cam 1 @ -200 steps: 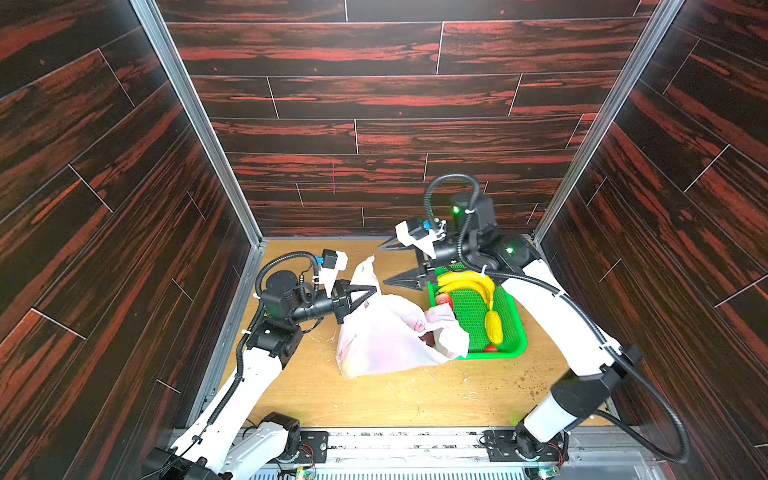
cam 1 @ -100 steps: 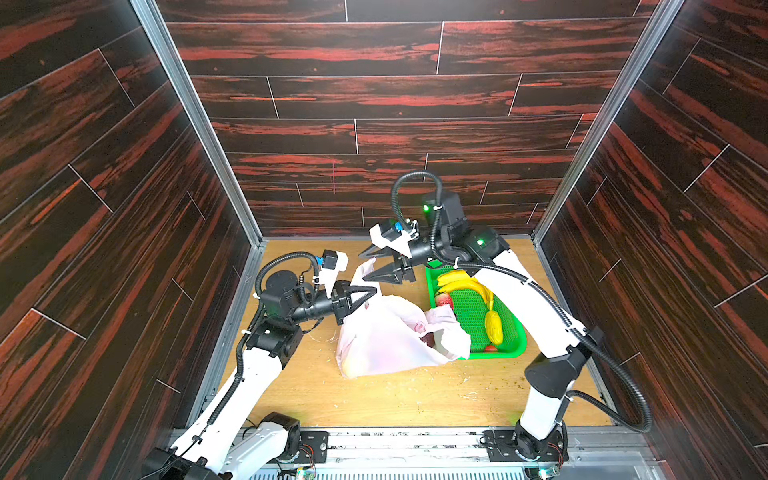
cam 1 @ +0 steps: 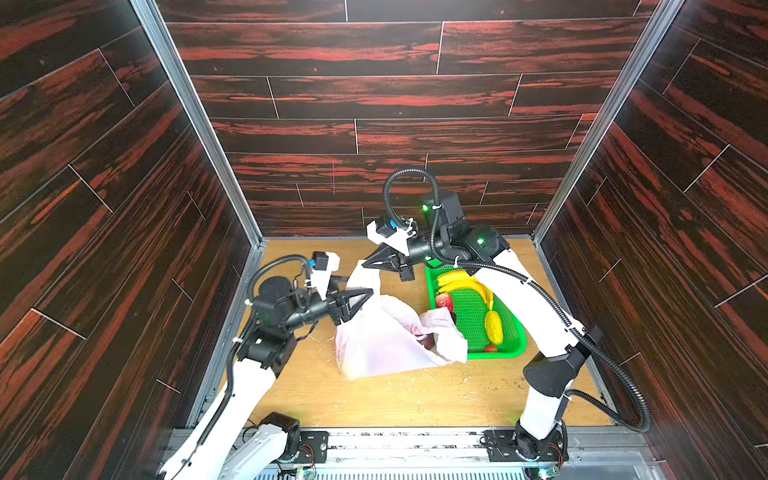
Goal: Place the fake fruits into the plastic bag and tie a complex knot
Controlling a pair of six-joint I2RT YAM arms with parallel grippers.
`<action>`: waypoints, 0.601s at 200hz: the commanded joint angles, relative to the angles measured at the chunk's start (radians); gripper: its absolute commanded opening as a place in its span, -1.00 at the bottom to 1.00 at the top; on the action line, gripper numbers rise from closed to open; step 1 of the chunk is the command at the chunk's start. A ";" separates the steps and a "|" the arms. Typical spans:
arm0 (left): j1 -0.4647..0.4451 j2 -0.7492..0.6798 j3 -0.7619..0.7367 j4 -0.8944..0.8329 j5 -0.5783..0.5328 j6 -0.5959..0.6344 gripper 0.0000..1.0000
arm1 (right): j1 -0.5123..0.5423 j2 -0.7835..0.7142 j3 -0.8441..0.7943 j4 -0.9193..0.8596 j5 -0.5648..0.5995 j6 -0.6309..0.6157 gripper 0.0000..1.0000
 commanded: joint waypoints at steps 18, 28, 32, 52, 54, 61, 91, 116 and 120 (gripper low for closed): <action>0.004 -0.031 0.104 -0.113 -0.129 -0.004 0.46 | 0.004 -0.042 0.045 -0.029 0.070 0.043 -1.00; 0.005 -0.014 0.131 -0.114 -0.105 -0.014 0.46 | 0.004 -0.045 0.049 -0.031 0.078 0.054 -1.00; 0.003 -0.006 0.140 -0.110 -0.093 -0.018 0.47 | 0.004 -0.046 0.050 -0.031 0.080 0.057 -1.00; 0.003 0.023 0.146 -0.047 -0.066 -0.066 0.46 | 0.004 -0.052 0.053 -0.017 0.073 0.081 -1.00; 0.004 0.024 0.145 -0.041 -0.065 -0.069 0.46 | 0.004 -0.053 0.054 -0.015 0.075 0.085 -1.00; 0.004 0.032 0.145 -0.032 -0.067 -0.076 0.46 | 0.005 -0.053 0.063 -0.012 0.072 0.099 -1.00; 0.001 0.065 0.140 0.014 -0.048 -0.107 0.41 | 0.005 -0.066 0.085 -0.004 0.034 0.127 -1.00; -0.011 0.078 0.124 0.087 -0.032 -0.152 0.14 | 0.004 -0.069 0.094 0.016 0.028 0.153 -1.00; -0.013 0.080 0.121 0.095 -0.030 -0.155 0.11 | 0.004 -0.067 0.097 0.017 0.026 0.154 -1.00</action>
